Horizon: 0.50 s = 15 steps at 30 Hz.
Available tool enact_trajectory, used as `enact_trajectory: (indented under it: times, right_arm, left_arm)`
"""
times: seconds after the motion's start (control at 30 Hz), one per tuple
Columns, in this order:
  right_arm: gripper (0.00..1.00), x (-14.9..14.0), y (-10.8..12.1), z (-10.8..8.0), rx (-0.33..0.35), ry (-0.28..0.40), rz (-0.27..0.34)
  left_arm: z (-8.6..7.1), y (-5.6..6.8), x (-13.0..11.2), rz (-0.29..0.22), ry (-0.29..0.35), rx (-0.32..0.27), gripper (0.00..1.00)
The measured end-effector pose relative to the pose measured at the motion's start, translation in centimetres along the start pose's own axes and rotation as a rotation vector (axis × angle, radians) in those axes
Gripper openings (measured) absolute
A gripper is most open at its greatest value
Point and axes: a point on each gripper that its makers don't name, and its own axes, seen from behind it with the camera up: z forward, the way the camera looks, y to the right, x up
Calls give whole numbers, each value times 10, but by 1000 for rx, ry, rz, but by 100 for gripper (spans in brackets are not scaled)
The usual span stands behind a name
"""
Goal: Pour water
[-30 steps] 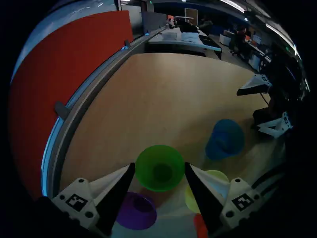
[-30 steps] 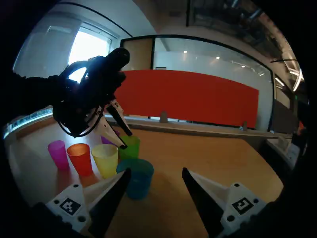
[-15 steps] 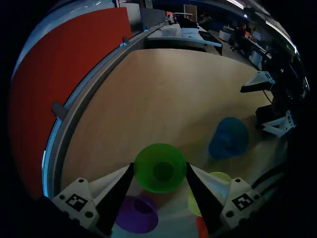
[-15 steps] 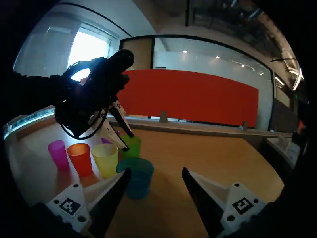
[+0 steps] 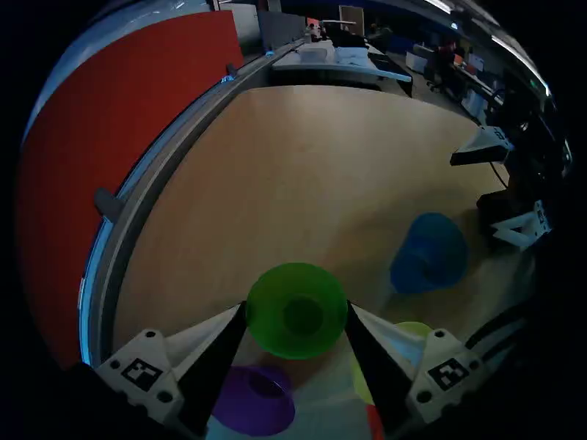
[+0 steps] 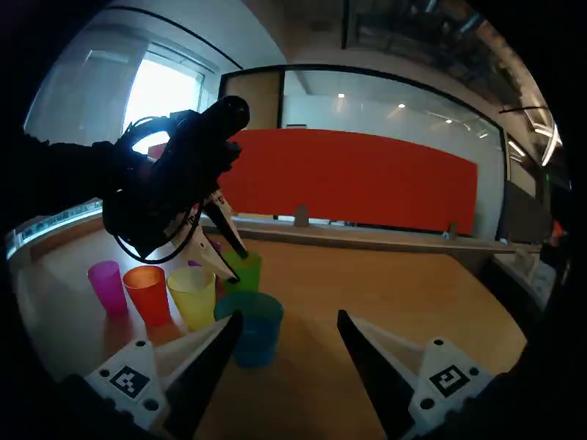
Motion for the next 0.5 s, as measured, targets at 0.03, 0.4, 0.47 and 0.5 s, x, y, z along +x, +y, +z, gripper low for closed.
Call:
enact_trajectory:
  times: [0.03,0.4,0.47,0.5]
  right_arm:
    - [100,0,0,0,0,1,0]
    - [100,6,-2,-4,-4,7,2]
    - [100,7,-3,-5,-3,9,1]
    - [100,8,-3,-6,-3,10,1]
  left_arm:
    - [0,0,0,-3,1,1,91]
    - [-26,-6,24,-13,83,43,90]
    - [-33,-6,28,-8,104,57,90]
    - [-38,-5,31,-6,117,65,90]
